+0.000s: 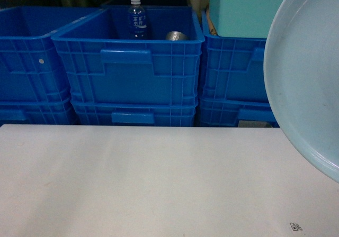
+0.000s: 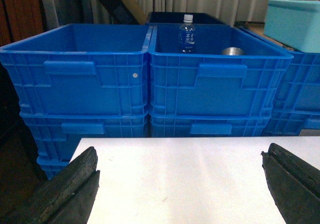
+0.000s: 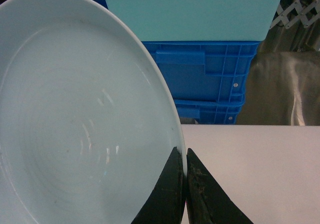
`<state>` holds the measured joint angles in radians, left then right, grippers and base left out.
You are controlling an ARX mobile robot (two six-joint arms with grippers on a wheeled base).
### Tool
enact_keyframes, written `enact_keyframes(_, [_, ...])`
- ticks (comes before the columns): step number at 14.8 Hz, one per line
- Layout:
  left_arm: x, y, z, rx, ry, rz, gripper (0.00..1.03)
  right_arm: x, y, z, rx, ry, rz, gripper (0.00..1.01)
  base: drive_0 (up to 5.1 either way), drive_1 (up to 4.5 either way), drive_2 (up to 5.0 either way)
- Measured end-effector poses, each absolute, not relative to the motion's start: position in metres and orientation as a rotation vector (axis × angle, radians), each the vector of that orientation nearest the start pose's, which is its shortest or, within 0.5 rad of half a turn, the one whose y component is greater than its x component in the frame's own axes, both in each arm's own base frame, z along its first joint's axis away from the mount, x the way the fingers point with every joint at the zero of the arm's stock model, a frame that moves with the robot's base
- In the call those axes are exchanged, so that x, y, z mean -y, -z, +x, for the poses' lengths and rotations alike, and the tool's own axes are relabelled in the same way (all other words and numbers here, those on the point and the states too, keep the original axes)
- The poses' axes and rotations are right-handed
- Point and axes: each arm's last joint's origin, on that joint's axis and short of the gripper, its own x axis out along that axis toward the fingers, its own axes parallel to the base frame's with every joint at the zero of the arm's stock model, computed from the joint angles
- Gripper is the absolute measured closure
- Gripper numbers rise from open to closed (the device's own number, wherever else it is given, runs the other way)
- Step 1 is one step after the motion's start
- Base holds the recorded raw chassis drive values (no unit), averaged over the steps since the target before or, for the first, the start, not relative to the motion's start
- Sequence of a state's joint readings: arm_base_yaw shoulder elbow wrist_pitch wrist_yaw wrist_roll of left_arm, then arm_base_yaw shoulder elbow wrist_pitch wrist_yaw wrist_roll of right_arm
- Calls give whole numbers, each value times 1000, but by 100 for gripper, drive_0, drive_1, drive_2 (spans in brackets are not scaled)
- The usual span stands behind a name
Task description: Place blue tray on left shelf second layer neatly
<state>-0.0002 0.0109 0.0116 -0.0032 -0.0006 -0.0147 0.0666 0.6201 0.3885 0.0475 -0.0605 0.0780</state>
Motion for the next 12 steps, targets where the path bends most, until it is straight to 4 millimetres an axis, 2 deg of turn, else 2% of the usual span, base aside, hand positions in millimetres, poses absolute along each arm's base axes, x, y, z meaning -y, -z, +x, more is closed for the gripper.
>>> enact_keyframes(12, [0, -166, 98, -2, 0, -15, 5, -12, -241, 152, -189, -119, 78, 99, 0, 0, 0])
